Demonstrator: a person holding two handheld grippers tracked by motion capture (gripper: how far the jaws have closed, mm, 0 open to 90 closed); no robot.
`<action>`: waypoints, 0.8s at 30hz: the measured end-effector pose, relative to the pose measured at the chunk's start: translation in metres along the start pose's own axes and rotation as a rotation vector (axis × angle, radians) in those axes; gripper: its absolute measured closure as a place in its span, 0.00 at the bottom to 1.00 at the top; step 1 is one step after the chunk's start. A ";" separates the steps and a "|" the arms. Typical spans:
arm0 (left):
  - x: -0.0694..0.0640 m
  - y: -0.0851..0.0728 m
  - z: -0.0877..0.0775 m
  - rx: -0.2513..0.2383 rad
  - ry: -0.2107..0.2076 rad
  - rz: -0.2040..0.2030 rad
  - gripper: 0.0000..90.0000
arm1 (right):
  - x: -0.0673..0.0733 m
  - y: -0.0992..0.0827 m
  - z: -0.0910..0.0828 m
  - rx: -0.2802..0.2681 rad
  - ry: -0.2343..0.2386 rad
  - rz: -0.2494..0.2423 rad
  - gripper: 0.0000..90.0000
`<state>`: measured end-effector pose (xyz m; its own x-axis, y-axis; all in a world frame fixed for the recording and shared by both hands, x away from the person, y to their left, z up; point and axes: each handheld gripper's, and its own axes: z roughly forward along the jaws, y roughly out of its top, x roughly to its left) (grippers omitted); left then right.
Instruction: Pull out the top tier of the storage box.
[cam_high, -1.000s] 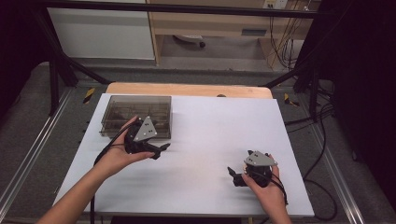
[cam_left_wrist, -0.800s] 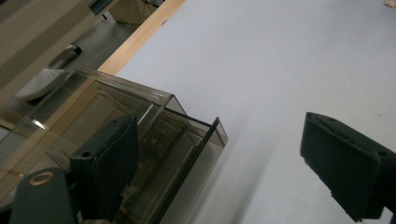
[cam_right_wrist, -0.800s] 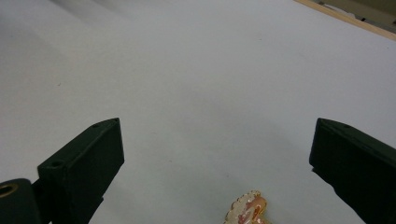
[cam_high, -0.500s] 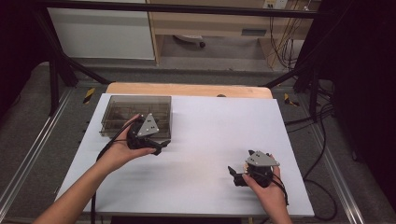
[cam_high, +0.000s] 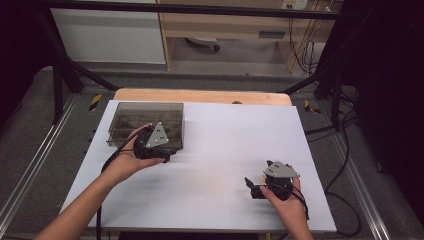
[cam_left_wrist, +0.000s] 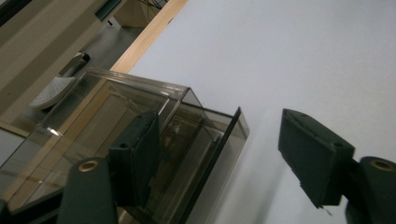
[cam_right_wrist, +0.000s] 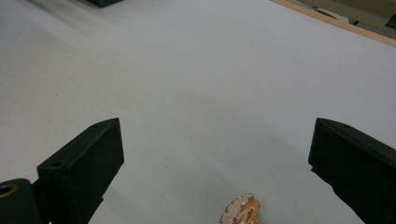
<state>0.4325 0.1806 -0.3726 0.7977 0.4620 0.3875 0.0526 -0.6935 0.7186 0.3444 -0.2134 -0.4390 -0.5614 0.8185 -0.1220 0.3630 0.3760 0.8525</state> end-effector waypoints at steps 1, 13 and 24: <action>0.000 -0.001 0.000 0.005 -0.001 0.006 0.37 | 0.000 0.000 0.000 -0.001 0.001 0.001 0.04; 0.006 -0.011 0.006 0.043 0.005 0.021 0.50 | 0.001 0.000 0.000 0.007 0.001 -0.017 0.04; 0.007 -0.018 0.013 0.086 -0.015 0.010 0.52 | 0.001 0.000 0.000 0.008 0.000 -0.020 0.04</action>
<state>0.4449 0.1899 -0.3903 0.8074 0.4468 0.3853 0.0954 -0.7433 0.6621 0.3439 -0.2128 -0.4387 -0.5684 0.8109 -0.1393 0.3579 0.3961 0.8456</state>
